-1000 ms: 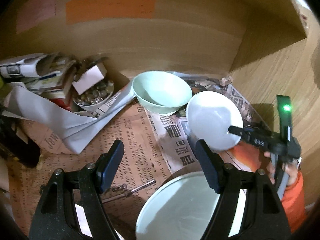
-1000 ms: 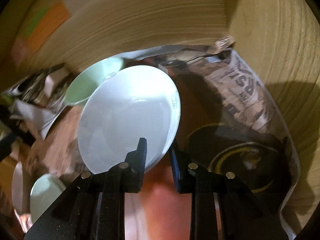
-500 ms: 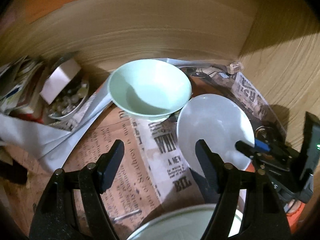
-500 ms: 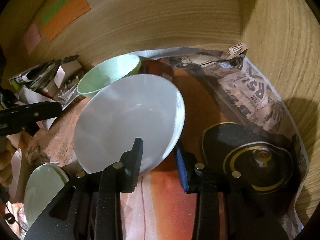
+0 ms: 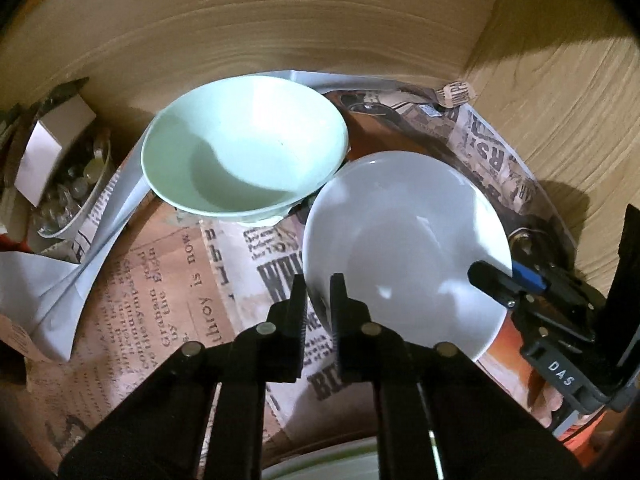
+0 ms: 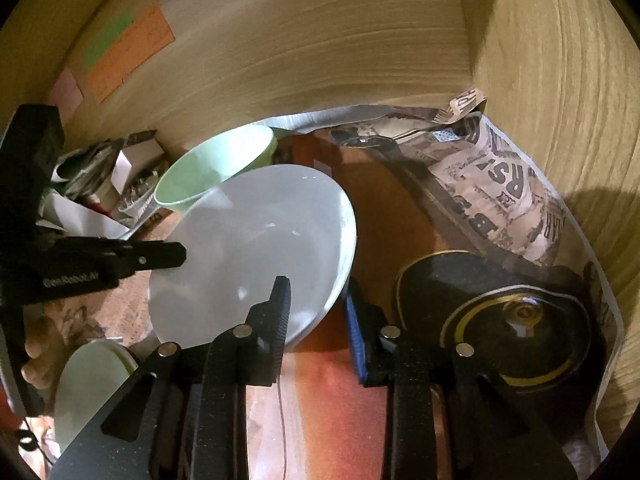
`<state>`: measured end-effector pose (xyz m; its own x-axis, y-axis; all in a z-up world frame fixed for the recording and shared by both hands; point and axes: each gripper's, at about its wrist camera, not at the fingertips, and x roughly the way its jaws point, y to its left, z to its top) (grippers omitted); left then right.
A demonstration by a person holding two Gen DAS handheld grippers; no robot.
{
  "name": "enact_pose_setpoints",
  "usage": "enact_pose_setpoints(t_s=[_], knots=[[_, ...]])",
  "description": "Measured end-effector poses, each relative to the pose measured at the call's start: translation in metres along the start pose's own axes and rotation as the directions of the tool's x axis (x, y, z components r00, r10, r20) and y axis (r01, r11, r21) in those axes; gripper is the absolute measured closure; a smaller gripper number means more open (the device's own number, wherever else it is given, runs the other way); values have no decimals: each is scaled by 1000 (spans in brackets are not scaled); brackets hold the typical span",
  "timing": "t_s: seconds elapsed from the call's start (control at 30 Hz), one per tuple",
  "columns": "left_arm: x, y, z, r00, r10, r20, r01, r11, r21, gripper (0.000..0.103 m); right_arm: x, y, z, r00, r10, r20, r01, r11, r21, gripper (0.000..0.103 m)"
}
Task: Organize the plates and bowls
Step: 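Lift the white spotted bowl with the left tool toward the pink bowl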
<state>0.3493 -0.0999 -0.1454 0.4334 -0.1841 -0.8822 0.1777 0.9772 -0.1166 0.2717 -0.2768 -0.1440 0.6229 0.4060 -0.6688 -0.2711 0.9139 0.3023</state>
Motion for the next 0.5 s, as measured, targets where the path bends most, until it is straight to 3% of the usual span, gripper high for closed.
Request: enact_pose_setpoints(t_s=[0.17, 0.5], knots=[[-3, -3, -2, 1000, 9, -7, -9, 1000, 7, 93, -5, 4, 0, 1000, -3, 9, 3, 1000, 4, 79], [-67, -7, -27, 991, 6, 137, -10, 1000, 29, 92, -38, 26, 2, 997, 3, 83, -1, 1000, -25, 79]])
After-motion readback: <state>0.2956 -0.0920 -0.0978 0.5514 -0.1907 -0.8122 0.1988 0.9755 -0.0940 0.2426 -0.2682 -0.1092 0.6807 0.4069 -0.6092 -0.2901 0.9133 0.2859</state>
